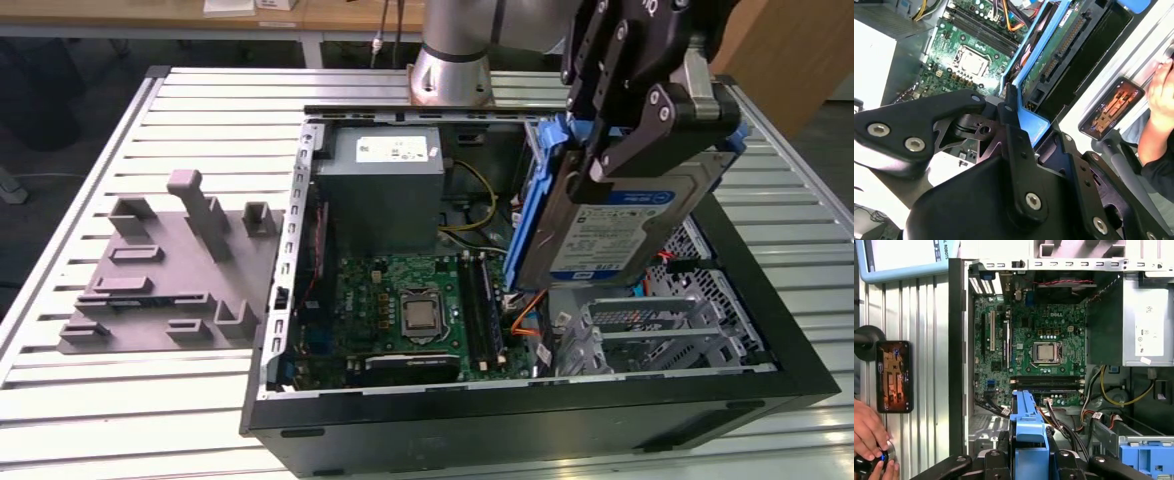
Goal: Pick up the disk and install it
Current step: 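Insert the disk into the insertion slot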
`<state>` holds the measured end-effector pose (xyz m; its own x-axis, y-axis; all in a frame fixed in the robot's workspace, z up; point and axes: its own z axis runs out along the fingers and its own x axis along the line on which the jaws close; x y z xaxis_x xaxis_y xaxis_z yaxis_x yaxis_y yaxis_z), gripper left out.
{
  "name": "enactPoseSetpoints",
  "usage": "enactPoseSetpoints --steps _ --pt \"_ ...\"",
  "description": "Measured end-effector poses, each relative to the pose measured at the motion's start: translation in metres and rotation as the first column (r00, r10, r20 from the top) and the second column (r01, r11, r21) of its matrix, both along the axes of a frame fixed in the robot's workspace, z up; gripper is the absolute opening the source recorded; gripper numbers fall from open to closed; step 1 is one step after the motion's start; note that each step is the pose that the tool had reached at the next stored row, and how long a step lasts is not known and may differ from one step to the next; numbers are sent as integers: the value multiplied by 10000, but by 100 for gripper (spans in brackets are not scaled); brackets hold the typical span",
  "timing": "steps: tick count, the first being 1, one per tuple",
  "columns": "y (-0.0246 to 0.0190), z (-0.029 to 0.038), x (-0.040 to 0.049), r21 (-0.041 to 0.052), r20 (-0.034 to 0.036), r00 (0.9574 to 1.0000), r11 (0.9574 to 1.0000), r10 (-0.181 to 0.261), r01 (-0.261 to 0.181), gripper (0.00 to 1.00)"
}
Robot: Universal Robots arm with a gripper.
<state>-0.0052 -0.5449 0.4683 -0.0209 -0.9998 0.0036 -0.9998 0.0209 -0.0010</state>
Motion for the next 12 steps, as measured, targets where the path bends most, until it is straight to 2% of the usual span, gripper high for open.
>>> enactPoseSetpoints --steps 7,12 --pt "-25 -14 123 -3 -1 10000 10000 0 0 36" --pt "-102 -29 140 -1 0 10000 10000 0 0 36"
